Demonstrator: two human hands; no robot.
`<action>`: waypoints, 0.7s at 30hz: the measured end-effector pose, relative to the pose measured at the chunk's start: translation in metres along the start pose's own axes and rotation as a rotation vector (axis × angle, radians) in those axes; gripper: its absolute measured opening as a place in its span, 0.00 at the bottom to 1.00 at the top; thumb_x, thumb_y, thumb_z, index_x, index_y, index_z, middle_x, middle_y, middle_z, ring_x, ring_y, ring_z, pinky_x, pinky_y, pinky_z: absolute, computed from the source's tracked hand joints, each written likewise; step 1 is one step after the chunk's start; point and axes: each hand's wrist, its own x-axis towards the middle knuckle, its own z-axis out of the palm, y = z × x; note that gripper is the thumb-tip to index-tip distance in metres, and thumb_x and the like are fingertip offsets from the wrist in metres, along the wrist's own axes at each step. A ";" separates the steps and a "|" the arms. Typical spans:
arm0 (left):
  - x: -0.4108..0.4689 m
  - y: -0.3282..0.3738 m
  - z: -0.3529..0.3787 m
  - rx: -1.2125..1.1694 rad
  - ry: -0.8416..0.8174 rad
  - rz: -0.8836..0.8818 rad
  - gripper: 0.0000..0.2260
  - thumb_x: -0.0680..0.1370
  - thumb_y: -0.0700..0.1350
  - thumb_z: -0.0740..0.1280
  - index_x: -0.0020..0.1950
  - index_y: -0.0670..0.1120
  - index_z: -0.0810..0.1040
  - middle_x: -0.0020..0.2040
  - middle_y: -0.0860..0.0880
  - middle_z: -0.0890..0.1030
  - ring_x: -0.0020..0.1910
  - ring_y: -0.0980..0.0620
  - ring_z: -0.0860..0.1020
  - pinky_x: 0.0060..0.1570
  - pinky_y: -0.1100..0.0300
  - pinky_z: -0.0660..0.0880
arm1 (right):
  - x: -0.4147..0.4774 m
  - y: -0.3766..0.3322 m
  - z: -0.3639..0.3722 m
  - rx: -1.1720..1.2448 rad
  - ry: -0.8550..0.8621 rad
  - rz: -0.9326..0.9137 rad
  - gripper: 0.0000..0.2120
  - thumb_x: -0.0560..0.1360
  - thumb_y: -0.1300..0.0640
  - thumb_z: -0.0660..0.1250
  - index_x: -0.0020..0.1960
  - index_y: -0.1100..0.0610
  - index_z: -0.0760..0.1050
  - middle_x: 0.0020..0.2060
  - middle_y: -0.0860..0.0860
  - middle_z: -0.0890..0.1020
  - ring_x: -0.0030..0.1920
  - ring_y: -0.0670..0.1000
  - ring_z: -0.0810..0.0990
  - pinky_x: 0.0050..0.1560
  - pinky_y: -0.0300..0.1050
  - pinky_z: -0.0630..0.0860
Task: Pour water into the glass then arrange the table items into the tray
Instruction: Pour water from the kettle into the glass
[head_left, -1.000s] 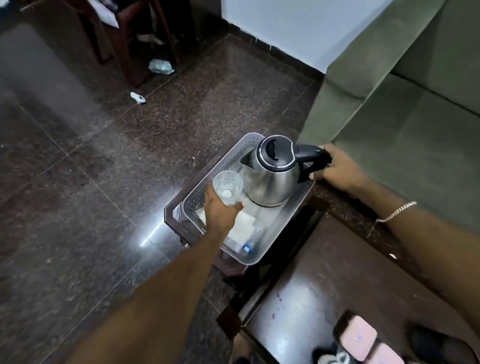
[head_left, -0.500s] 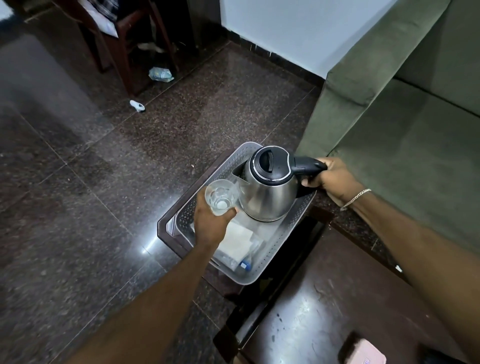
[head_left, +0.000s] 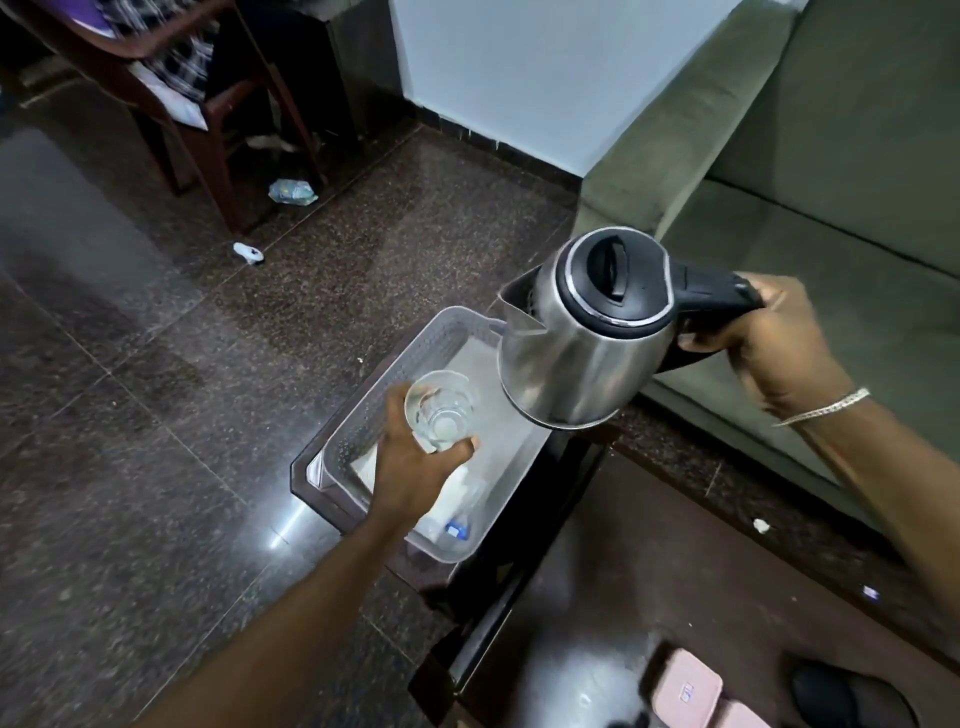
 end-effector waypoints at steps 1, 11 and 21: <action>-0.005 0.008 0.007 0.002 -0.035 0.011 0.34 0.63 0.51 0.81 0.63 0.57 0.68 0.56 0.67 0.78 0.54 0.66 0.79 0.48 0.79 0.70 | -0.006 -0.007 -0.018 -0.043 0.003 -0.016 0.26 0.46 0.67 0.70 0.45 0.72 0.79 0.43 0.72 0.81 0.42 0.59 0.78 0.39 0.62 0.76; -0.068 0.037 0.131 -0.125 -0.406 0.017 0.39 0.63 0.45 0.82 0.70 0.58 0.70 0.63 0.57 0.80 0.63 0.55 0.80 0.66 0.46 0.77 | -0.100 -0.013 -0.180 -0.457 -0.036 0.042 0.17 0.51 0.74 0.70 0.39 0.62 0.81 0.34 0.64 0.81 0.35 0.53 0.79 0.34 0.55 0.82; -0.146 0.026 0.255 -0.075 -0.641 -0.011 0.39 0.61 0.46 0.83 0.68 0.59 0.71 0.60 0.53 0.81 0.60 0.52 0.80 0.63 0.49 0.78 | -0.175 0.035 -0.264 -0.793 -0.021 0.211 0.12 0.56 0.74 0.69 0.30 0.60 0.72 0.24 0.55 0.73 0.28 0.47 0.72 0.29 0.42 0.71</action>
